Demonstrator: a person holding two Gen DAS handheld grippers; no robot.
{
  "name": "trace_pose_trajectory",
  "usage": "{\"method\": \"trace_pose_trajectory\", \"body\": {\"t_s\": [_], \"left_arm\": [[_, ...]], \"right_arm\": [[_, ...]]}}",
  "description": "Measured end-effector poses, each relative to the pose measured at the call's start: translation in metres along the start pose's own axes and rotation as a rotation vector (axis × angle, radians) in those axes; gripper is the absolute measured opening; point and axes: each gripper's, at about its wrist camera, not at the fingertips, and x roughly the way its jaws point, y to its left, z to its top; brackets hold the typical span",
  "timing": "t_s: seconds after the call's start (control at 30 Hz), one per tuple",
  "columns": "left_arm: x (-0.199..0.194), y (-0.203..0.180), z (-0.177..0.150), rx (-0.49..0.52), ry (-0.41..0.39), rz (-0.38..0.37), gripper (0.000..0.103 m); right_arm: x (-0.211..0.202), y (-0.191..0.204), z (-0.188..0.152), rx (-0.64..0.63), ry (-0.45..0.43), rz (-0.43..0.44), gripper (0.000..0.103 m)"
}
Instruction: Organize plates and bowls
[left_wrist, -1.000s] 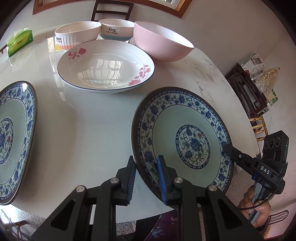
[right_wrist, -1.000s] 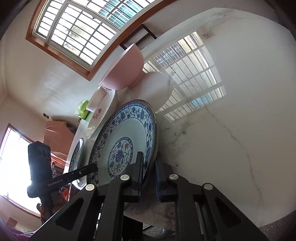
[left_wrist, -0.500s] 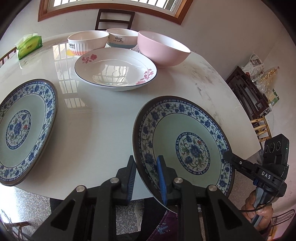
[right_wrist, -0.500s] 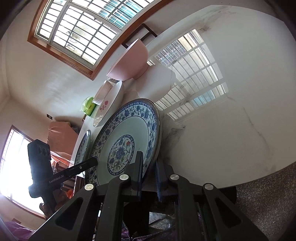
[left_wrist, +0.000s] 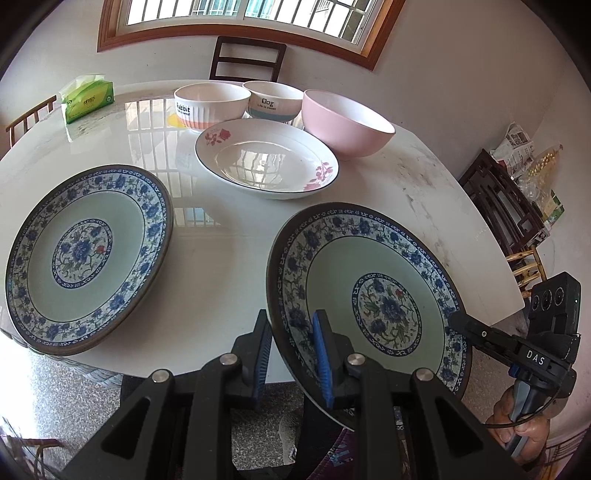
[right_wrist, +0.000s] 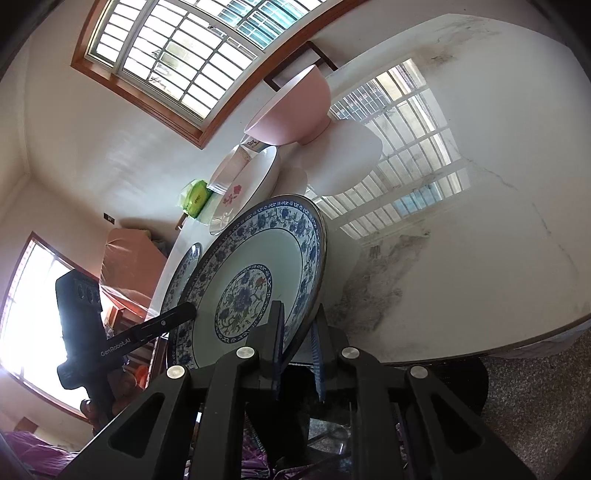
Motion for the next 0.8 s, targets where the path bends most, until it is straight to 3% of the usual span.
{"method": "trace_pose_trajectory", "body": {"t_s": [0.8], "left_arm": [[-0.057,0.089,-0.017,-0.171,-0.098,0.09,0.023]], "right_arm": [[0.054,0.07,0.0,-0.138,0.104,0.092,0.015]]}}
